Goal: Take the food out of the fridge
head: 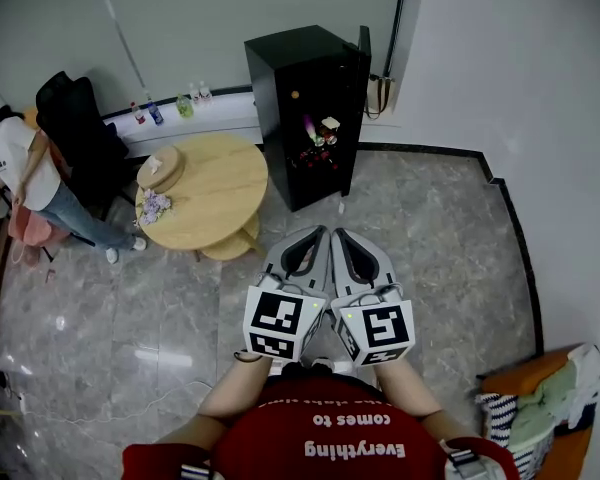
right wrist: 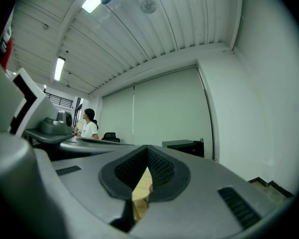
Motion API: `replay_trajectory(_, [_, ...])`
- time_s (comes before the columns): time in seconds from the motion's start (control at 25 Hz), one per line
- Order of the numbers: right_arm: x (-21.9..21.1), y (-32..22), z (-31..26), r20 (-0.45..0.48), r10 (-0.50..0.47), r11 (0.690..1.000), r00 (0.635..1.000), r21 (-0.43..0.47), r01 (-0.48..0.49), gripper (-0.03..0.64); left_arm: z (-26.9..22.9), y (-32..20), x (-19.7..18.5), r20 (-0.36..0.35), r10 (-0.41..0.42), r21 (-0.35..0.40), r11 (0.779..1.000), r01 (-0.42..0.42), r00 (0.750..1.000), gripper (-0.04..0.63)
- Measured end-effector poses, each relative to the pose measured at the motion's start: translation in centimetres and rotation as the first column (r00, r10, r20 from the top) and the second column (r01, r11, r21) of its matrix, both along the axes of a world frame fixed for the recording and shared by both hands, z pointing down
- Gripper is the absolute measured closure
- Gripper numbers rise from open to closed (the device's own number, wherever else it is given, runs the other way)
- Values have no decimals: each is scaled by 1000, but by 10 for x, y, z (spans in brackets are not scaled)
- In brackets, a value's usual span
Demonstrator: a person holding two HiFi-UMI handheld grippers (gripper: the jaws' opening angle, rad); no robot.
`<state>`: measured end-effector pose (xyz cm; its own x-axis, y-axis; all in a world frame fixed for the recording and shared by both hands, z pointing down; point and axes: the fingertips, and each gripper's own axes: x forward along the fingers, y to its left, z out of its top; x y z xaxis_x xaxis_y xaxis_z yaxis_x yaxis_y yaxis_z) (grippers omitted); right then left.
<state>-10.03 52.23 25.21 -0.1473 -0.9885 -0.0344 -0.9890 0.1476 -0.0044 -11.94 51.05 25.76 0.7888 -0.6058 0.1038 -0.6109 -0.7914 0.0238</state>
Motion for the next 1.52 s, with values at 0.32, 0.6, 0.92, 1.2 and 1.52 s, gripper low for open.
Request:
replay_trajectory(0.32, [17,3,16,7,-46,999,999,-19,46,607,16,3,16,2,-46,-20,999,46,999,595])
replay_trajectory(0.6, [29,-28,41,21,-60,996,998,-66,62,607,40,-27,29,29,-63,-61,996,64,998,595])
replay_trajectory(0.92, [47,-123,45,15,-46,995,999,-84,47,607,43,-123,47,5,-52,-69,996,53,999,595])
replay_trajectory(1.2, [56,-233,28,2,-37,997,999,-62,37,607,27,-233,57,-11,-42,-44,998,41,999,595])
replay_trajectory(1.52, [75,-311,35,5,4,997,1000,-77,-3,607,34,-311,75,-4,-1,-64,998,0,1000,595])
